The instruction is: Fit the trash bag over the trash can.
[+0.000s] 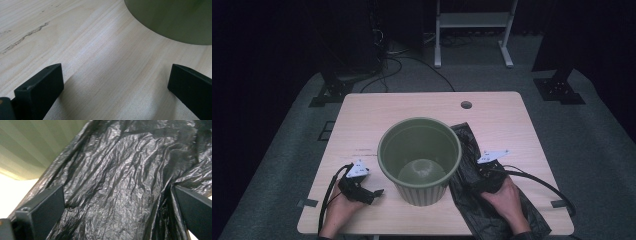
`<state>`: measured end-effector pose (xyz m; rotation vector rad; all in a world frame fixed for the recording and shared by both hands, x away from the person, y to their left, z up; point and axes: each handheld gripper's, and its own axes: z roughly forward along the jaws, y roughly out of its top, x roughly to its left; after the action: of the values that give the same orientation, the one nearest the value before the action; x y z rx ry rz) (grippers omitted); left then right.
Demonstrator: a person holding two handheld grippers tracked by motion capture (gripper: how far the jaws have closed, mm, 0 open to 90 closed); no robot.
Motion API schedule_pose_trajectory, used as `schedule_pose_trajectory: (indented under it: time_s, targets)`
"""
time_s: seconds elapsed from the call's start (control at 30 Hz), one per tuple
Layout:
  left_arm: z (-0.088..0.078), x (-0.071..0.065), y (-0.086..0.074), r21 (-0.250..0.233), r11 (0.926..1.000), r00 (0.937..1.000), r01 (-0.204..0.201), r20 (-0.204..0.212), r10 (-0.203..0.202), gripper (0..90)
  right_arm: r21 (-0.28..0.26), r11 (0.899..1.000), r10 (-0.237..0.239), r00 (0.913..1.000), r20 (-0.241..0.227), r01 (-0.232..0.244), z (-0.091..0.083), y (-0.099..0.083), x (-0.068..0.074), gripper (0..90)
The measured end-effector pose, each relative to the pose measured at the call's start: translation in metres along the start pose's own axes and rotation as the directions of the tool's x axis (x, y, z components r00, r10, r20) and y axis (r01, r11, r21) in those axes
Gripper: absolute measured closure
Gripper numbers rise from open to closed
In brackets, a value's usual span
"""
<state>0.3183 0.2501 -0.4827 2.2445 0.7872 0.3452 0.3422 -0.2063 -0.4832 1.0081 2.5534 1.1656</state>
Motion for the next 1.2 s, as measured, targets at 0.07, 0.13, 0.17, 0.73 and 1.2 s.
schedule_pose_trajectory:
  time_s: [0.07, 0.13, 0.17, 0.73, 1.2]
  targets:
    - [0.0, 0.0, 0.0, 0.0, 1.0, 1.0, 0.0, 0.0, 0.0, 0.0, 0.003, 1.0, -0.01, 0.9999, -0.007, 0.01, 0.003, 0.002, 0.004, 0.0]
    - [0.0, 0.0, 0.0, 0.0, 1.0, 1.0, 0.0, 0.0, 0.0, 0.0, -0.002, 1.0, -0.01, 0.9998, -0.02, 0.009, 0.005, 0.004, 0.006, 0.0]
    - [0.0, 0.0, 0.0, 0.0, 1.0, 1.0, 0.0, 0.0, 0.0, 0.0, 0.002, 1.0, -0.018, 0.9997, -0.015, 0.018, 0.007, 0.005, 0.007, 0.0]
    - [0.0, 0.0, 0.0, -0.001, 1.0, 1.0, 0.0, 0.0, 0.0, 0.0, 0.01, 0.995, -0.1, 0.9927, 0.066, 0.1, 0.012, 0.007, 0.022, 18.7]
    - [0.0, 0.0, 0.0, 0.0, 1.0, 1.0, 0.001, 0.0, -0.001, 0.0, 0.0, 0.997, -0.076, 0.997, 0.011, 0.076, 0.002, 0.006, 0.021, 87.1]
